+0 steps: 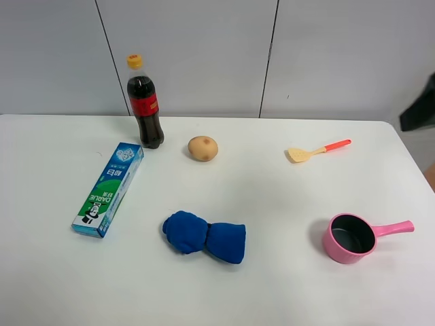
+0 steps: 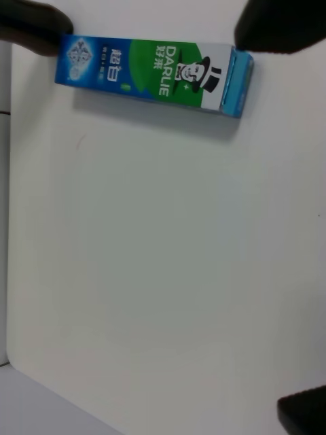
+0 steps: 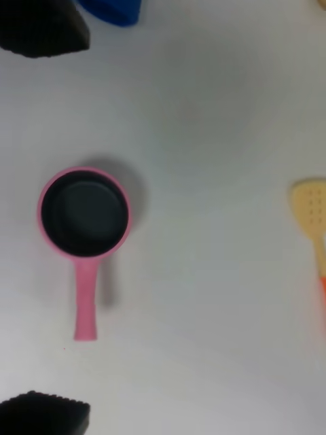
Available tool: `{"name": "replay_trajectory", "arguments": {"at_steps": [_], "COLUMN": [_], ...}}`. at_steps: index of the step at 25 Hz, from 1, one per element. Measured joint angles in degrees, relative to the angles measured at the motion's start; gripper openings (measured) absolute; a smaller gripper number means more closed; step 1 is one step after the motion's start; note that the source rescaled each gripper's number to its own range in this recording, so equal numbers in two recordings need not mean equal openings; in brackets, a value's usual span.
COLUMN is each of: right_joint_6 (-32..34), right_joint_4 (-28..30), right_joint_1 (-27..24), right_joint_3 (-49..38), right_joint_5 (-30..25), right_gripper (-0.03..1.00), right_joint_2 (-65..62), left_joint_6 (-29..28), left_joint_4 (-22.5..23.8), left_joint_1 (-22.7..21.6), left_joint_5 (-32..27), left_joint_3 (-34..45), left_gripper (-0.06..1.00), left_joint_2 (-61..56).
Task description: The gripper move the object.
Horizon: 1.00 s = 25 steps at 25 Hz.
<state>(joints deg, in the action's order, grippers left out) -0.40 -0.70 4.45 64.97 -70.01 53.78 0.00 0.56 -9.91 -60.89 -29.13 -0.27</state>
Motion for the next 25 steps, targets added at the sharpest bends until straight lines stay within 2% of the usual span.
{"name": "replay_trajectory", "arguments": {"at_steps": [3, 5, 11, 18, 25], "right_joint_6": [0.00, 0.00, -0.22, -2.08, -2.10], "right_joint_4": [0.00, 0.00, -0.05, -0.10, -0.10], "right_joint_1": [-4.57, -5.73, -5.99, -5.99, -6.09], "right_joint_3": [-5.39, -8.73, -20.20, -31.19, -35.81], "right_joint_5": [0.00, 0.00, 3.82, 11.44, 11.30], "right_gripper": [1.00, 1.00, 1.00, 1.00, 1.00], "right_joint_2": [-8.91, -14.22, -28.02, -44.32, -53.87], "left_joint_6": [0.00, 0.00, 0.00, 0.00, 0.00], "left_joint_4": [0.00, 0.00, -0.11, -0.06, -0.06], "left_joint_1": [0.00, 0.00, 0.00, 0.00, 0.00], "left_joint_5": [0.00, 0.00, 0.00, 0.00, 0.00], "left_joint_3": [0.00, 0.00, 0.00, 0.00, 0.00], "left_gripper": [1.00, 1.00, 1.00, 1.00, 1.00], "left_joint_2": [0.00, 0.00, 0.00, 0.00, 0.00]}}
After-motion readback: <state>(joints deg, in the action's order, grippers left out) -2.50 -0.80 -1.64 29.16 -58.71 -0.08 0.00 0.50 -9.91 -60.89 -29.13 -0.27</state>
